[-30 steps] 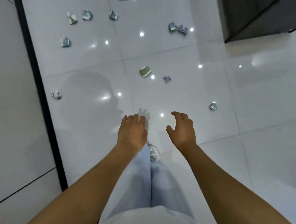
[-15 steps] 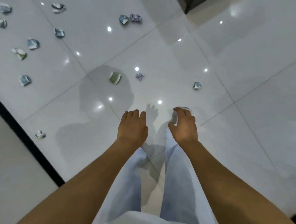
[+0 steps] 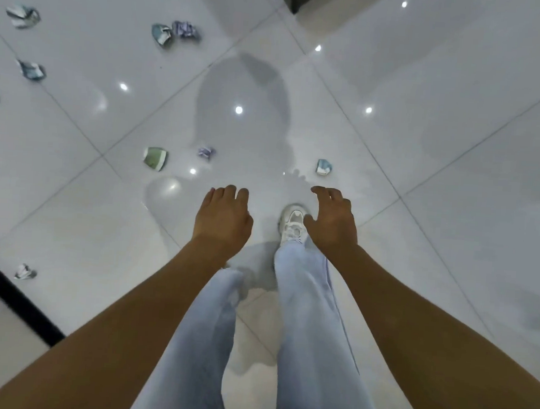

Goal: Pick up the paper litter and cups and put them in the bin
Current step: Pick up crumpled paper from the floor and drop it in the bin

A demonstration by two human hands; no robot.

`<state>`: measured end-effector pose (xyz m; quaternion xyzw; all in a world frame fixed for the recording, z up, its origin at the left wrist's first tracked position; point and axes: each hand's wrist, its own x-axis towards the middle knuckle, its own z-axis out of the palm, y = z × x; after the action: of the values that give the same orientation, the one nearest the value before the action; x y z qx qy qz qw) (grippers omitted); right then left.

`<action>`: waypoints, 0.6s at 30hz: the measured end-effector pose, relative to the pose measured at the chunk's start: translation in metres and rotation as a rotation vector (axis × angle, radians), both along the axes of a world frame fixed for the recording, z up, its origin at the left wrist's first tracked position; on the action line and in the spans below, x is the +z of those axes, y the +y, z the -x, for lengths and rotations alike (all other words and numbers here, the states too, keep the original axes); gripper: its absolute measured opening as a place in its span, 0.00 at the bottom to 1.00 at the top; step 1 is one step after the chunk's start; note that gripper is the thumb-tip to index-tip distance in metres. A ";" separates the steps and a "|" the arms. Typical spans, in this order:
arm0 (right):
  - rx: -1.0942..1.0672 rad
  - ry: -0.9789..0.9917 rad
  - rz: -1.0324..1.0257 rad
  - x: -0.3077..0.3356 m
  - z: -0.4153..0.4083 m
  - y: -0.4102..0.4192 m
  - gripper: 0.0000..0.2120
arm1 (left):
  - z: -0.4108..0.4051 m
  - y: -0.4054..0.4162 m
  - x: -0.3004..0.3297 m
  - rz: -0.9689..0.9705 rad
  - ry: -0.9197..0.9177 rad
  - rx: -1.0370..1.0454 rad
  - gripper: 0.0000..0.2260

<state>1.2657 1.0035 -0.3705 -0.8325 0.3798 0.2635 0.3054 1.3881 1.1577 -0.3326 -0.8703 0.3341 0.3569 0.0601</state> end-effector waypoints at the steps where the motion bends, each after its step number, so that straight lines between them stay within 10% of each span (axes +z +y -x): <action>1: 0.008 0.022 -0.012 -0.011 -0.001 -0.011 0.27 | -0.004 -0.010 -0.008 -0.002 0.001 -0.002 0.18; 18: -0.085 0.027 0.062 -0.302 -0.021 -0.075 0.27 | -0.041 -0.044 -0.263 0.064 0.019 -0.097 0.17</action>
<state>1.2864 0.9281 -0.6729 -0.8210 0.4270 0.2495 0.2853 1.4292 1.1136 -0.5952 -0.8511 0.3877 0.3509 0.0466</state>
